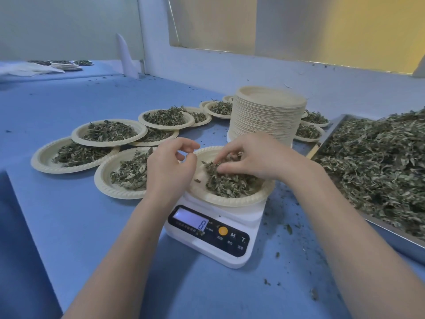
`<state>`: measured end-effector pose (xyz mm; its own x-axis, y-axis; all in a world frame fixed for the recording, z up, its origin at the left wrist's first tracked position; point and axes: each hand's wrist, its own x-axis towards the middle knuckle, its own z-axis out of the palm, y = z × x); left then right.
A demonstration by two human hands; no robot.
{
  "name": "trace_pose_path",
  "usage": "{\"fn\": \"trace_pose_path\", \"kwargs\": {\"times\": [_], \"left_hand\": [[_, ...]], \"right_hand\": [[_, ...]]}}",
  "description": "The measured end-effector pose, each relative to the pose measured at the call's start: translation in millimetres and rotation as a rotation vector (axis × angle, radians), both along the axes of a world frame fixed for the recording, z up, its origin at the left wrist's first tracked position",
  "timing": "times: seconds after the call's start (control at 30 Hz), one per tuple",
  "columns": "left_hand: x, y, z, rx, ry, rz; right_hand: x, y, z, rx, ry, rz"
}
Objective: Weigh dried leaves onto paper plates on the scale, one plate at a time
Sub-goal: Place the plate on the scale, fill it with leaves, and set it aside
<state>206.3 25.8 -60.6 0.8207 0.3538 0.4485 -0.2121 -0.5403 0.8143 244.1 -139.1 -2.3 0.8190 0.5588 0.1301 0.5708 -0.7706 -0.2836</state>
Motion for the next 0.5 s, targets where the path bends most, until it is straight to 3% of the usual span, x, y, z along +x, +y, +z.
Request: {"fn": "trace_pose_path", "kwargs": {"times": [0.1, 0.27, 0.5], "left_hand": [[1, 0, 0, 0.004, 0.000, 0.007], [1, 0, 0, -0.011, -0.001, 0.005], [0, 0, 0, -0.002, 0.007, -0.003]], "right_hand": [[0, -2, 7, 0.156, -0.094, -0.020], [-2, -15, 18, 0.592, -0.087, -0.041], [0, -26, 24, 0.633, -0.058, -0.065]]}}
